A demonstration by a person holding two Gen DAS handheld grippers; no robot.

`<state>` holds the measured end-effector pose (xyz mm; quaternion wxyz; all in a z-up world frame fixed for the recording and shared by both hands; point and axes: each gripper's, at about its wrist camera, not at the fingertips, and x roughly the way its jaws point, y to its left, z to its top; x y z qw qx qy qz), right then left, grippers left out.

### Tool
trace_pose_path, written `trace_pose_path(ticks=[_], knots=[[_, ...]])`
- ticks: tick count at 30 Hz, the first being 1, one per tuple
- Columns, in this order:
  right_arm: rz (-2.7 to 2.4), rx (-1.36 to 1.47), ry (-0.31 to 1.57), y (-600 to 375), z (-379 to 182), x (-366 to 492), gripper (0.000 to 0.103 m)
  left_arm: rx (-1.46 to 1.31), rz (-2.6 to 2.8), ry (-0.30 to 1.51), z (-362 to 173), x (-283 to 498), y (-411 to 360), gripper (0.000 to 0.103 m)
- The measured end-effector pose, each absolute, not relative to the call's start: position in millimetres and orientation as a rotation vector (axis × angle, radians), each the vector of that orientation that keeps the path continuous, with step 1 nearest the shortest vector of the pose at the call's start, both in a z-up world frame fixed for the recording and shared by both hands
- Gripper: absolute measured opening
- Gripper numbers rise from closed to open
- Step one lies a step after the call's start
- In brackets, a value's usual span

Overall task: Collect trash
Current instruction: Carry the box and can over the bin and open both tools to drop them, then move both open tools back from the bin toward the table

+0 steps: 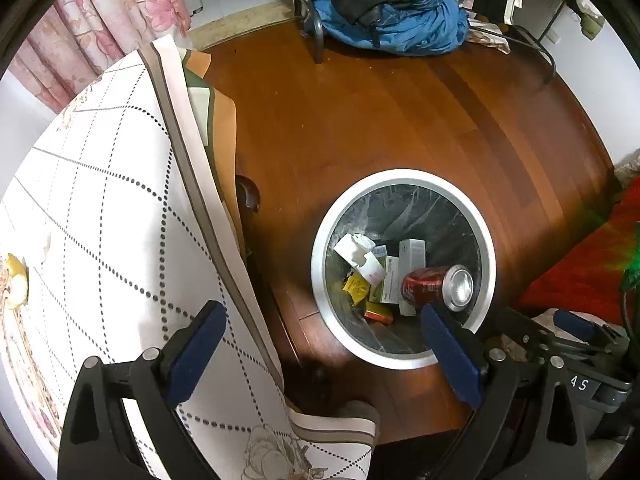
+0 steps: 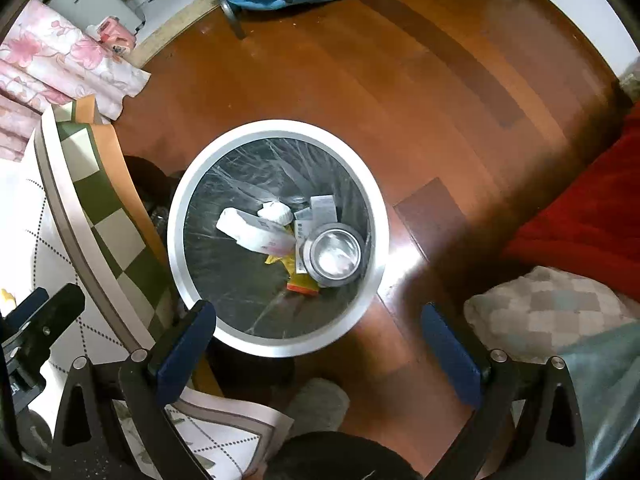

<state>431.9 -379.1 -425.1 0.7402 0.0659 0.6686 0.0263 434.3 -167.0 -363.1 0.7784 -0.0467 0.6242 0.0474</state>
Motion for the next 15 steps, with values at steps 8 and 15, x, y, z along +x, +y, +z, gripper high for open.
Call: trace_pose_path(ticks=[8, 15], knots=[[0.051, 0.107, 1.441, -380.3, -404.4, 419.0, 0.103, -0.096, 0.097, 1.308, -342.9, 424.6, -167.7, 0.1], [0.063, 0.108, 1.393, -381.0, -371.0, 406.2, 0.103, -0.096, 0.089, 1.264, -318.8, 413.4, -168.3, 0.1]])
